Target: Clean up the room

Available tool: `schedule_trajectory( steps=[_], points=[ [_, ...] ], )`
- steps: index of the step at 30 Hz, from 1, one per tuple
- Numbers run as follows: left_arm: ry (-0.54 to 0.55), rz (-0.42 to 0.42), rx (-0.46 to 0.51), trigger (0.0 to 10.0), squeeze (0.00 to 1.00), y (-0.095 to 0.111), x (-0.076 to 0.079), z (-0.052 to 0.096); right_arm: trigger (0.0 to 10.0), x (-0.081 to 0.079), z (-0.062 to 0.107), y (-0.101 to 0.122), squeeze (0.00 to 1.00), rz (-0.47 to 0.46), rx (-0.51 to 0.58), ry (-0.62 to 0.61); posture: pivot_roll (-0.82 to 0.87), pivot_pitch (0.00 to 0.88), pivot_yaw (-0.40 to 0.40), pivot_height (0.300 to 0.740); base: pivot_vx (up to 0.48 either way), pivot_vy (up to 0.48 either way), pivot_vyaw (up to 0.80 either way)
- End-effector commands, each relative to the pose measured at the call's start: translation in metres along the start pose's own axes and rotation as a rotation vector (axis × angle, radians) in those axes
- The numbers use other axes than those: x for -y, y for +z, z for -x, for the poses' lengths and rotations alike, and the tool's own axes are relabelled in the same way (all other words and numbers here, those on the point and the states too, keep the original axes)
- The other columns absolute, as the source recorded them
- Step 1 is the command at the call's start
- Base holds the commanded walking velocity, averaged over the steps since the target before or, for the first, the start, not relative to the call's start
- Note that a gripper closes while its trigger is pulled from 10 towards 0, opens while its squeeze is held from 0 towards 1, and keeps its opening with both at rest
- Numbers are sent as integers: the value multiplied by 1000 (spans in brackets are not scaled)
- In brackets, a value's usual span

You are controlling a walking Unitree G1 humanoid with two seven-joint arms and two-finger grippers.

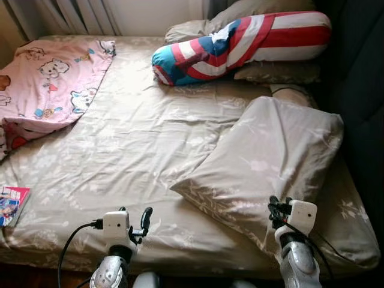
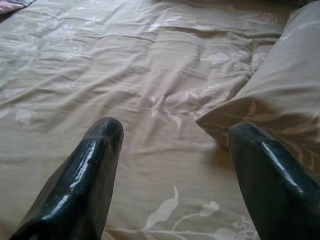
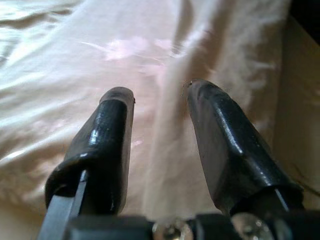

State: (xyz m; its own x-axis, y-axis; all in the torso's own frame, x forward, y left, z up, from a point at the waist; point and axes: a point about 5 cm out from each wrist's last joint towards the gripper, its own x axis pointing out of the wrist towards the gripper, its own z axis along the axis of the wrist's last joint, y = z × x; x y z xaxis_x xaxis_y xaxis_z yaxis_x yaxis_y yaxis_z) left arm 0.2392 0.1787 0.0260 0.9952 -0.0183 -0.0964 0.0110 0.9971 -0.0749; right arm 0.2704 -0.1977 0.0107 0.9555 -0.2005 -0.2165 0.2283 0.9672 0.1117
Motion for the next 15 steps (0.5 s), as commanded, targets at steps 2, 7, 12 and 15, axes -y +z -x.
schedule_trajectory(
  steps=[2,7,12,15],
  points=[
    [0,-2,-26,10000,0,-4,-2,3,10000,13,1,-11,302,-22,-83,-62,-109,158,24,681,0,0,0],
    [-10,-6,-34,10000,0,-4,-3,5,10000,27,-10,-7,1000,-90,-153,-137,-94,165,35,681,0,0,0],
    [-12,-9,-36,10000,0,-4,-6,7,10000,29,-17,-1,1000,-128,-168,-143,-78,169,40,681,0,0,0],
    [-14,-13,-36,10000,0,-3,-8,8,10000,33,-21,1,1000,-141,-205,-170,-68,172,47,681,0,0,0]
  ],
)
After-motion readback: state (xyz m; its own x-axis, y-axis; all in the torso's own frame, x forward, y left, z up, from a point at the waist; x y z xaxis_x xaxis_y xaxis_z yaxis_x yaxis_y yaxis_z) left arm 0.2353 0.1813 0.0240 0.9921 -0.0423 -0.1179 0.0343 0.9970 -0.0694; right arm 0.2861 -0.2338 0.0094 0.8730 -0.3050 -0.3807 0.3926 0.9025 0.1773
